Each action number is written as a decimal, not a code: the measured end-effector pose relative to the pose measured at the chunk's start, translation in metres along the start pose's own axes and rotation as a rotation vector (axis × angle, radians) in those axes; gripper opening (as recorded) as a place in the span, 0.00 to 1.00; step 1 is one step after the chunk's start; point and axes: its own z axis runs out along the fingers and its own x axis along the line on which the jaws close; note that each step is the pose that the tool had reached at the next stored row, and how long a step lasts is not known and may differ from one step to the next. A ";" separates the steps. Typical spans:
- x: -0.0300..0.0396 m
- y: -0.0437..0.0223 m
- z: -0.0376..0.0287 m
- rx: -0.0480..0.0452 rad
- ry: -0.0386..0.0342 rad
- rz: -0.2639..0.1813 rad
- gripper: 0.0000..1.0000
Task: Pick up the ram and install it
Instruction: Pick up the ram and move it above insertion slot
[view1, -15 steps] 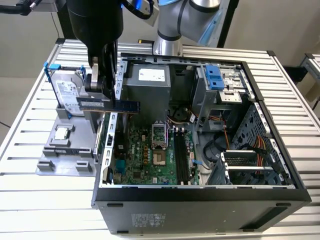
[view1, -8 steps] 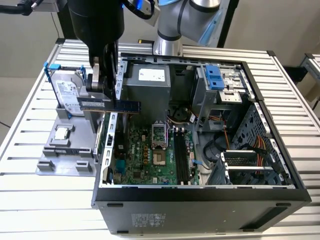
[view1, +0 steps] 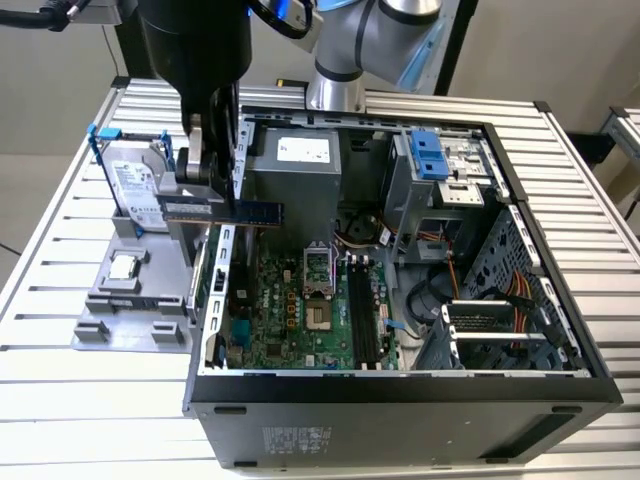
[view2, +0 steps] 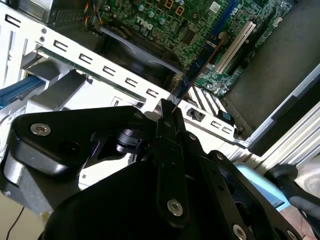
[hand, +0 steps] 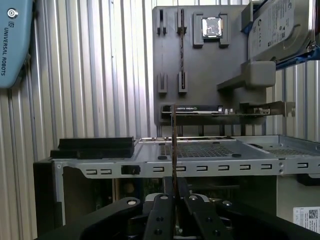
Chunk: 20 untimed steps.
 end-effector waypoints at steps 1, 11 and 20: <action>0.0000 -0.0005 0.0000 0.0000 0.0000 0.000 0.00; -0.0003 -0.0047 -0.0001 0.0000 0.0000 0.000 0.00; -0.0005 -0.0098 -0.0002 0.0000 0.0001 0.000 0.00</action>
